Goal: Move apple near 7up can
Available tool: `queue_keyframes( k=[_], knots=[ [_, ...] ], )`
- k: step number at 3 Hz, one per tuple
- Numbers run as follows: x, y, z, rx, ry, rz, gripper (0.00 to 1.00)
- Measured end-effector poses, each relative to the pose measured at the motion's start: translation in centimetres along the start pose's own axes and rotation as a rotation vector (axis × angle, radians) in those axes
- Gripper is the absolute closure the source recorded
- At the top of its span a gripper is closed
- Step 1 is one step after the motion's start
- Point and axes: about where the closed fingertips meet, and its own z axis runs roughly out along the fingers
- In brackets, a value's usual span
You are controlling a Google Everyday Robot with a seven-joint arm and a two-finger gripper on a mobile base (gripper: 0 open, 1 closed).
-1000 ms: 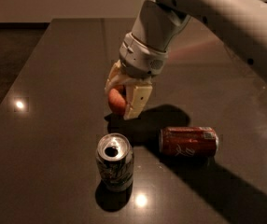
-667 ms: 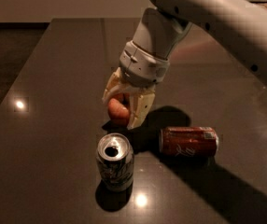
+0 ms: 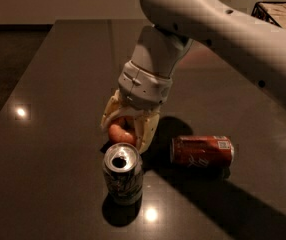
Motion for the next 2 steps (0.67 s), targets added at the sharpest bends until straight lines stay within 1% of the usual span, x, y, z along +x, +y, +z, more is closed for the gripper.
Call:
queue_keyframes(
  k=[1, 2],
  knots=[
    [-0.38, 0.17, 0.99, -0.027, 0.006, -0.035, 0.84],
    [-0.35, 0.34, 1.67, -0.056, 0.022, -0.065, 0.61]
  ],
)
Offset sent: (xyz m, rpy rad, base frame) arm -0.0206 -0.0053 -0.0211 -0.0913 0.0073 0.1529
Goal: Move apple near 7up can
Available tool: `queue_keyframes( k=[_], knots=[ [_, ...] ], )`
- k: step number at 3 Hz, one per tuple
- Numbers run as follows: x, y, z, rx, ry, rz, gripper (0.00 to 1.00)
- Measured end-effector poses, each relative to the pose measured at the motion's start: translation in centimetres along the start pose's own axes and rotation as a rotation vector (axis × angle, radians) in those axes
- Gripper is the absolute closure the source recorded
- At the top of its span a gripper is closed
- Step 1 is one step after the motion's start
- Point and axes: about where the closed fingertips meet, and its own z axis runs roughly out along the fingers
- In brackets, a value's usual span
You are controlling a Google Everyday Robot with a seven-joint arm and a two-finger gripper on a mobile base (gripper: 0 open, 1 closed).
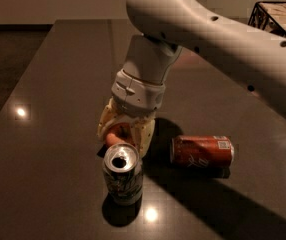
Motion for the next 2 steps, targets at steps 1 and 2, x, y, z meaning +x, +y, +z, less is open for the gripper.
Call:
queue_keyframes(
  k=[1, 2],
  knots=[
    [0.18, 0.03, 0.38, -0.04, 0.017, -0.031, 0.38],
    [0.4, -0.08, 0.58, -0.083, 0.036, -0.063, 0.15]
  ],
)
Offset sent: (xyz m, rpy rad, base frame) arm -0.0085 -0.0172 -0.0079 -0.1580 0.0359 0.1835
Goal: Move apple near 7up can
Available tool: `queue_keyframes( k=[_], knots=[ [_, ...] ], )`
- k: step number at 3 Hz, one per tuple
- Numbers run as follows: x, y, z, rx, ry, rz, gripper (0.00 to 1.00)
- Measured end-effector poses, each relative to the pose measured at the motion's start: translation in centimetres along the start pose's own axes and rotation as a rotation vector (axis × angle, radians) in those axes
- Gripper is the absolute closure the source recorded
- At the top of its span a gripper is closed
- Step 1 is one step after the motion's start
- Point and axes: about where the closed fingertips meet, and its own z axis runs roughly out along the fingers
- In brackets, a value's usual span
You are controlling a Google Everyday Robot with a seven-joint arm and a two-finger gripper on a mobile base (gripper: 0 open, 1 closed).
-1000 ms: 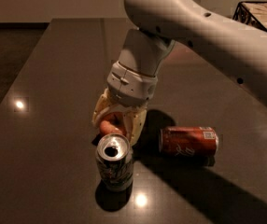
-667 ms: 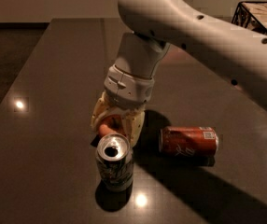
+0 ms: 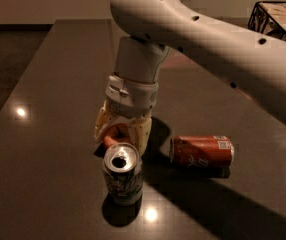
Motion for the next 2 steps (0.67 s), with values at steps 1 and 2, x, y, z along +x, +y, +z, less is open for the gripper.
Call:
queue_keyframes(
  k=[1, 2],
  knots=[
    [0.09, -0.76, 0.03, 0.027, 0.008, -0.002, 0.0],
    [0.11, -0.94, 0.03, 0.034, 0.01, -0.002, 0.0]
  ],
)
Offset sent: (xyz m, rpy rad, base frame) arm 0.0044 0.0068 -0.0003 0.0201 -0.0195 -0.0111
